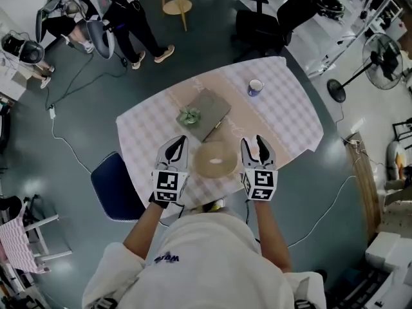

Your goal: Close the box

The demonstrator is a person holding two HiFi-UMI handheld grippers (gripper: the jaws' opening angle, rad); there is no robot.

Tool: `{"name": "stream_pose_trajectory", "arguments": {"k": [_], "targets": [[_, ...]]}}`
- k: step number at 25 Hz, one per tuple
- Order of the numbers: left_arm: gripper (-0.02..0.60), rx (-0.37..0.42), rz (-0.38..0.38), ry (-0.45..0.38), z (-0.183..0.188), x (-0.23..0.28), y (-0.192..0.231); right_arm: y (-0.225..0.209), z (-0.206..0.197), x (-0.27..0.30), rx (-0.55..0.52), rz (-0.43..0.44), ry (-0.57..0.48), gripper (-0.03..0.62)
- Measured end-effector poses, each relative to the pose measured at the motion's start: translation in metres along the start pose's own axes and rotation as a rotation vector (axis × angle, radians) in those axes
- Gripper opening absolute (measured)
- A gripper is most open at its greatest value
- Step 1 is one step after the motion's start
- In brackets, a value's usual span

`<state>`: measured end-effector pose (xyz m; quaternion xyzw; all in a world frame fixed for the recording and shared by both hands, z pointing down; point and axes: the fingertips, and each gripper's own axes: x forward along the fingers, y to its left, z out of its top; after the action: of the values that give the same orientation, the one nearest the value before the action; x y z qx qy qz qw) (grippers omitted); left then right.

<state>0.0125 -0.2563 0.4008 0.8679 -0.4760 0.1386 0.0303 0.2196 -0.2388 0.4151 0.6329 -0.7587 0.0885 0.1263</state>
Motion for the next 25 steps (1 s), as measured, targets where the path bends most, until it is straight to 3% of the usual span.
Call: {"name": "stream_pose_trajectory", "arguments": {"k": [10, 25], "targets": [[0.002, 0.01, 0.04, -0.137, 0.074, -0.019, 0.025, 0.001, 0.108, -0.034, -0.037, 0.004, -0.223, 0.184], [0.002, -0.001, 0.006, -0.167, 0.09, -0.015, 0.022, 0.003, 0.127, -0.041, -0.033, 0.006, -0.254, 0.161]]}}
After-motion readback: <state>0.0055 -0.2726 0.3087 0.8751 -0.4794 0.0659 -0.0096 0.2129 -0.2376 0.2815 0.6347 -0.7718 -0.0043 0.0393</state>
